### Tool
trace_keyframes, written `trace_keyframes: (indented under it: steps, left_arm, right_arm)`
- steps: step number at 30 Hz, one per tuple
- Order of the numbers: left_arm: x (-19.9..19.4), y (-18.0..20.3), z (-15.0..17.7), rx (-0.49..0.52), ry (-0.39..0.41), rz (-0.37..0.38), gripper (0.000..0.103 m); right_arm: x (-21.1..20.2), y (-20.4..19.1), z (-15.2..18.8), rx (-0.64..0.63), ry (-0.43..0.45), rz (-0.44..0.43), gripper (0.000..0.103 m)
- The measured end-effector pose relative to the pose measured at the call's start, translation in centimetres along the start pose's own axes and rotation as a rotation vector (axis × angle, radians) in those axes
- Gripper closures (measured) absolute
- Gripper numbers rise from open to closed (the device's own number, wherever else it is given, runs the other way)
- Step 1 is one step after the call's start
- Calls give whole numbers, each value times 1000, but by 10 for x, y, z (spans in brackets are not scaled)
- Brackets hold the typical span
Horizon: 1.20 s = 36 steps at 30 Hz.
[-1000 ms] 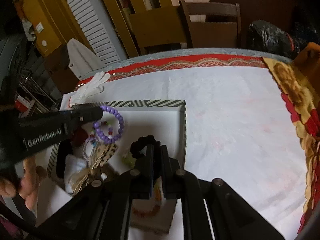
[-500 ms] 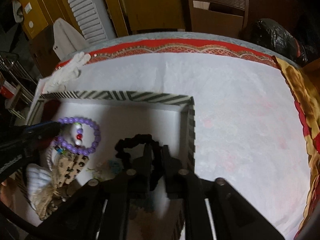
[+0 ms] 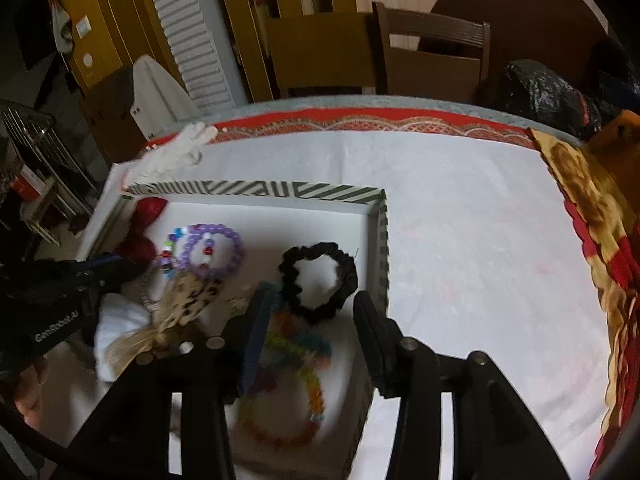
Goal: Organize jewelry
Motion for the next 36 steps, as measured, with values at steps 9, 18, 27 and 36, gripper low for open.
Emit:
trace_keyframes:
  steps: [9,18,27,36]
  left_arm:
    - [-39,-11,38,-40,35,-6,101]
    - [-72,-9,75,2,85,-132,100]
    - [-95,-14,101,-60,79,-109,100]
    - [-107,-19,118,-103,70,-117,100]
  right_arm:
    - [-46,-16,31,37,28,-8,47]
    - [-70,-33,65,44,20,-23,46]
    - [-93,-38,88,45,25,-32,44]
    - [-106,-44,98,32,29,-47,43]
Point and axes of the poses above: each gripper's, at about its wrist camera, not at the fingertips, and x roughly the way its jaws point, y to its right, z to its underside, the point moved 3 cm from there along x, roughly the way its jaws point, and after that the axes turned 6 degrees about -z, right-handed, at the moved point
